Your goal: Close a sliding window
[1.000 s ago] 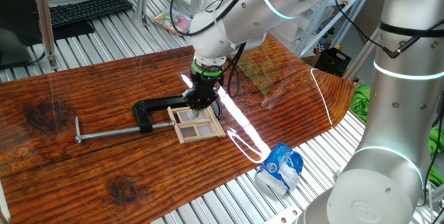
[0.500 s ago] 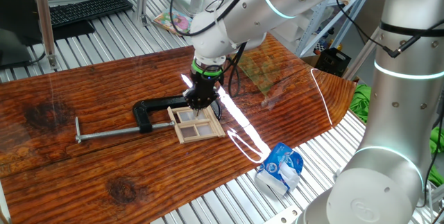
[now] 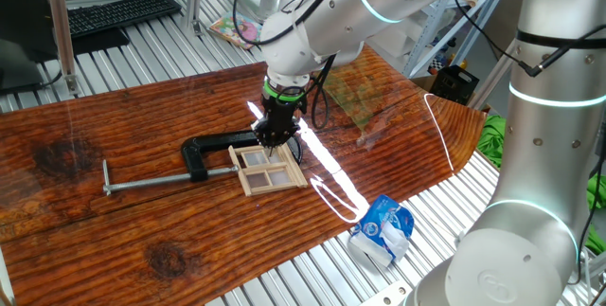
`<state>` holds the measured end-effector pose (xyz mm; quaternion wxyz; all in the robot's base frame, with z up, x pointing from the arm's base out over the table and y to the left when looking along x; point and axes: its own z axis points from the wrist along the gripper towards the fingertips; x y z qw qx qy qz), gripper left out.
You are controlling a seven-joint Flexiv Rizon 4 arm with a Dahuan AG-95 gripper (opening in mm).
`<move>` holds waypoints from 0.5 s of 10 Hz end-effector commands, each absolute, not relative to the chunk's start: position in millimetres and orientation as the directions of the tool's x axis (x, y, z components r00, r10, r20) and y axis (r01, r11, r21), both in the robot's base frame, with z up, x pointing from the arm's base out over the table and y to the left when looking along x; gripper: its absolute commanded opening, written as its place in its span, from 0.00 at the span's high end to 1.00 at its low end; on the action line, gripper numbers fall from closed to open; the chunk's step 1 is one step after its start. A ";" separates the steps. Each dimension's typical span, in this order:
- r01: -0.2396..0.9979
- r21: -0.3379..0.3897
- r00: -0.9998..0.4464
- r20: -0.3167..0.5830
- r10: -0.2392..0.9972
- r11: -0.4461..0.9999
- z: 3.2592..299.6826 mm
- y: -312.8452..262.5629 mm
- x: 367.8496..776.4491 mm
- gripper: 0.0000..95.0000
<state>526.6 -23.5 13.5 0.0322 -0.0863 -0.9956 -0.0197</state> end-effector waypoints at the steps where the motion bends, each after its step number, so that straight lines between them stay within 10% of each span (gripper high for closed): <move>1: 0.160 0.027 -0.985 0.070 0.157 0.987 13.2 -24.3 527.3 1.00; 5: 0.153 0.035 -0.986 0.075 0.150 0.988 13.2 -24.3 527.3 1.00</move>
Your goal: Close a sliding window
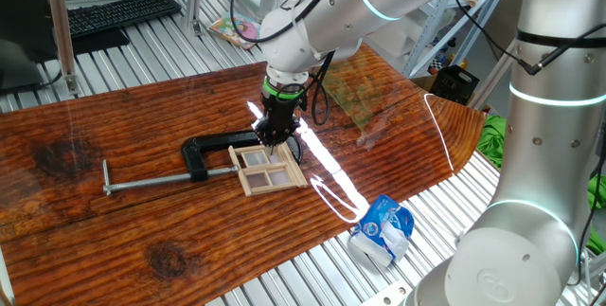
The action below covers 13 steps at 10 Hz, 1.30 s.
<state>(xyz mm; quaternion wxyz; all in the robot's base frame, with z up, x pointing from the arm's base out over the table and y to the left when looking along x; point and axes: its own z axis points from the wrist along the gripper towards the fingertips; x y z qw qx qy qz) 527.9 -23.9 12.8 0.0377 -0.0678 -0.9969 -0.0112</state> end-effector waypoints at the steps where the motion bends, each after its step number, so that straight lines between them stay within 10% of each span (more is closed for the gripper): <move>1: 0.156 0.032 -0.986 0.071 0.153 0.987 13.2 -24.4 527.3 1.00; 13: 0.195 0.031 -0.979 0.065 0.193 0.980 11.0 -23.5 528.0 1.00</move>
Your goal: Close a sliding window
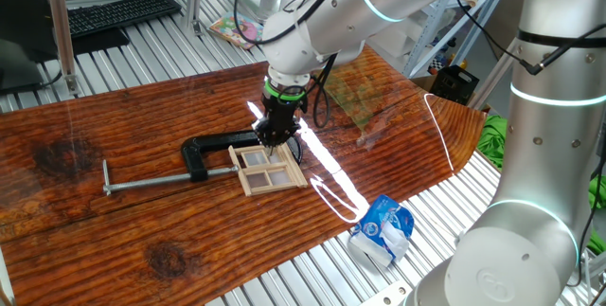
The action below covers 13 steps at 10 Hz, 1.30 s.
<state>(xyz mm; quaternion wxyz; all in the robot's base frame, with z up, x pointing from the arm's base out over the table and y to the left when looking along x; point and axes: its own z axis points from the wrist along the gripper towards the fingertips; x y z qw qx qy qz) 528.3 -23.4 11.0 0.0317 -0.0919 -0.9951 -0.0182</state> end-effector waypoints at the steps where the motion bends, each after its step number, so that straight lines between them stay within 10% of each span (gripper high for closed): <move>1: 0.204 0.031 -0.977 0.067 0.201 0.979 11.0 -23.5 528.0 1.00; 13: 0.248 0.015 -0.967 0.072 0.246 0.969 11.9 -23.8 527.8 1.00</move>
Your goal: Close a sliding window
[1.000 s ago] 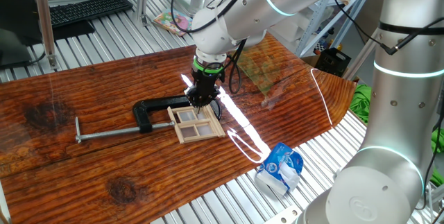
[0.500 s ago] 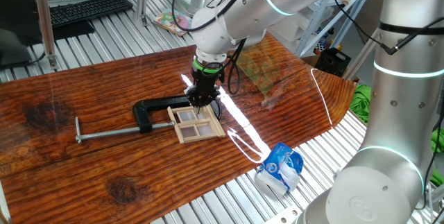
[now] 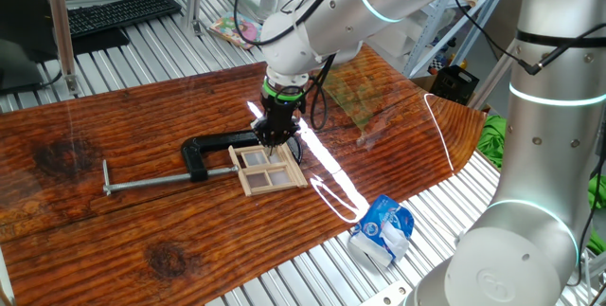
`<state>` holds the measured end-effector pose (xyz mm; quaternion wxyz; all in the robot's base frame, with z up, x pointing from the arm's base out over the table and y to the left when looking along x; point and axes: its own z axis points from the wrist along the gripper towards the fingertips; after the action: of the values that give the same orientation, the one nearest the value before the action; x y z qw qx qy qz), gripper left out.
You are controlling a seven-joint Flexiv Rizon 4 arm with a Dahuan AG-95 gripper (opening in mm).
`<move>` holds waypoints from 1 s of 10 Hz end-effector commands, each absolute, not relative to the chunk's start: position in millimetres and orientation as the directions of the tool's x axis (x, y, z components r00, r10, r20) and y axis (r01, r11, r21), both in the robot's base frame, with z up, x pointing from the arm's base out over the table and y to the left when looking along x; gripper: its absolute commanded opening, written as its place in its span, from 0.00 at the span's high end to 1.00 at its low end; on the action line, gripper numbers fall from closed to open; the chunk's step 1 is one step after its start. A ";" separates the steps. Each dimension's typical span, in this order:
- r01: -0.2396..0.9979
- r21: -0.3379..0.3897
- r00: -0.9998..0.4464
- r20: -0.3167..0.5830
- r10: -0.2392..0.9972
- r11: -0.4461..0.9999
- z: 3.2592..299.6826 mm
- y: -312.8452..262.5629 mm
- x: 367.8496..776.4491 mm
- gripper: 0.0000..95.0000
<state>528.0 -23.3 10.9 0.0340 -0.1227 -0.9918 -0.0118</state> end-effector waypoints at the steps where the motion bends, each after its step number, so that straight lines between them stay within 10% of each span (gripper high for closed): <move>1: 0.247 0.015 -0.967 0.072 0.245 0.969 13.4 -24.2 527.2 1.00; 10: 0.234 0.018 -0.970 0.067 0.233 0.972 10.8 -28.0 509.7 1.00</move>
<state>509.2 -28.0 10.2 0.0319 -0.1175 -0.9925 -0.0134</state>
